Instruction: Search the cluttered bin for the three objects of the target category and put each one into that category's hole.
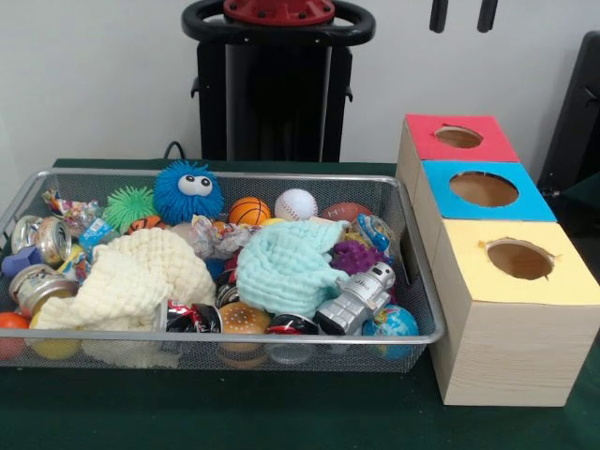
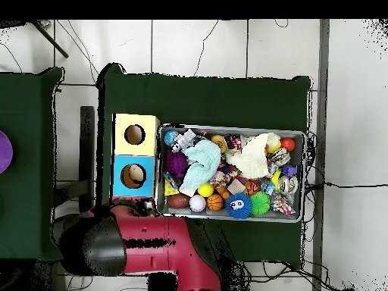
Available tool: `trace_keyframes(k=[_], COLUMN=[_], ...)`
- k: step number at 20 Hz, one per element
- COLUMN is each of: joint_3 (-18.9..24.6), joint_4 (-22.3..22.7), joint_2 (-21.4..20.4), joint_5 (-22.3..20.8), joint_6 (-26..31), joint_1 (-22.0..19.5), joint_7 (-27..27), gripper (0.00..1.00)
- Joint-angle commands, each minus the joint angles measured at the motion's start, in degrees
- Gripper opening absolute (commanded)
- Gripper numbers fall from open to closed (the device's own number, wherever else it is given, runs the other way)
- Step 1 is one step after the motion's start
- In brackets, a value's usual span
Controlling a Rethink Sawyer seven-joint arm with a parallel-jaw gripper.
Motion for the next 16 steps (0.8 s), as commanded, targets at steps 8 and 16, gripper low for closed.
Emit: trace_keyframes(k=[8, 16], joint_3=[2.4, 2.5], joint_4=[-11.4, -13.2], joint_2=[8.3, 9.8], joint_5=[-0.1, 0.0], joint_6=[9.1, 9.3], joint_1=[-3.4, -3.8], joint_7=[7.2, 6.1], gripper=[1.00, 1.00])
